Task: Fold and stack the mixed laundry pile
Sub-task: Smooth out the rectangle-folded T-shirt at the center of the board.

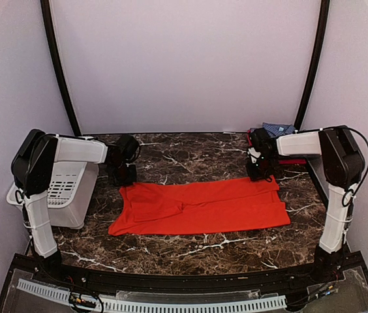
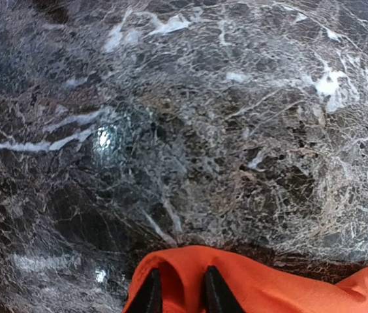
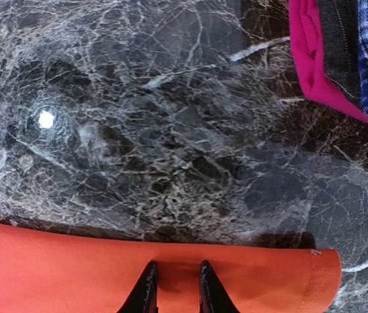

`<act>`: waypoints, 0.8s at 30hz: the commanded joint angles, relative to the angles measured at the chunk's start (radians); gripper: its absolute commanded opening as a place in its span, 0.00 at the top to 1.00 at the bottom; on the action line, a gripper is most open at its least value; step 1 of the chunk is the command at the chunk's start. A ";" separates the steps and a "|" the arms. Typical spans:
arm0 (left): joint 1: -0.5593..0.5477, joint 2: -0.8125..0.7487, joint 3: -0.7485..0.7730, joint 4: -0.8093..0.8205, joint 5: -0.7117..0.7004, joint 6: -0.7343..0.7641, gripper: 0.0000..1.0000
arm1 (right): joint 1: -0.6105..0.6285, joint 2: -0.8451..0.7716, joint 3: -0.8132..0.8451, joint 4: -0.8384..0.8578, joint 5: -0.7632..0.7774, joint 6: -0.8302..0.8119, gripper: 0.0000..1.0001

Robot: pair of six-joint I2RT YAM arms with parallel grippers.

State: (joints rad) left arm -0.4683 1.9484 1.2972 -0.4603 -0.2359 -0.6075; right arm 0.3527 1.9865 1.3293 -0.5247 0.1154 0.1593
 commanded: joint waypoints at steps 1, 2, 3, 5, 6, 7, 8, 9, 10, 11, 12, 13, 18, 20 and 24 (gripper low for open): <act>0.006 -0.017 0.013 -0.064 -0.050 -0.042 0.83 | -0.005 0.036 0.005 -0.076 0.094 -0.007 0.80; 0.006 -0.022 0.008 -0.073 -0.081 -0.059 0.88 | -0.004 0.040 0.009 -0.090 0.110 -0.004 0.80; 0.007 -0.035 0.004 -0.088 -0.095 -0.067 0.91 | -0.005 0.046 0.012 -0.107 0.128 -0.002 0.80; 0.007 -0.053 -0.005 -0.112 -0.140 -0.087 0.98 | -0.005 0.052 0.015 -0.132 0.139 0.001 0.80; 0.007 -0.059 -0.006 -0.121 -0.164 -0.098 1.00 | -0.005 0.053 0.014 -0.140 0.144 0.002 0.80; 0.007 -0.070 -0.007 -0.136 -0.177 -0.103 1.00 | -0.005 0.056 0.012 -0.147 0.143 0.004 0.80; 0.007 -0.074 -0.010 -0.143 -0.201 -0.113 1.00 | -0.005 0.057 0.010 -0.153 0.141 0.005 0.80; 0.007 -0.081 -0.016 -0.153 -0.213 -0.119 1.00 | -0.004 0.060 0.010 -0.159 0.142 0.010 0.80; 0.008 -0.085 -0.020 -0.158 -0.233 -0.132 1.00 | -0.004 0.061 0.009 -0.166 0.140 0.015 0.80; 0.007 -0.092 -0.033 -0.159 -0.241 -0.141 1.00 | -0.005 0.058 0.006 -0.169 0.138 0.017 0.80; 0.007 -0.094 -0.039 -0.155 -0.246 -0.147 1.00 | -0.005 0.056 0.003 -0.172 0.138 0.020 0.80; 0.007 -0.092 -0.050 -0.139 -0.241 -0.148 1.00 | -0.005 0.055 -0.001 -0.175 0.138 0.022 0.80; 0.007 -0.026 -0.027 -0.013 -0.110 -0.020 0.95 | -0.004 0.041 -0.019 -0.164 0.116 0.021 0.80; 0.007 0.001 -0.005 0.058 -0.054 0.032 0.92 | -0.003 0.038 -0.016 -0.166 0.110 0.017 0.80; 0.008 0.049 0.113 0.028 -0.058 0.091 0.87 | -0.003 0.015 -0.023 -0.176 0.104 0.023 0.80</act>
State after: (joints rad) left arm -0.4683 1.9640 1.3083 -0.4545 -0.3164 -0.6090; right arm 0.3546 1.9949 1.3491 -0.5953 0.2047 0.1734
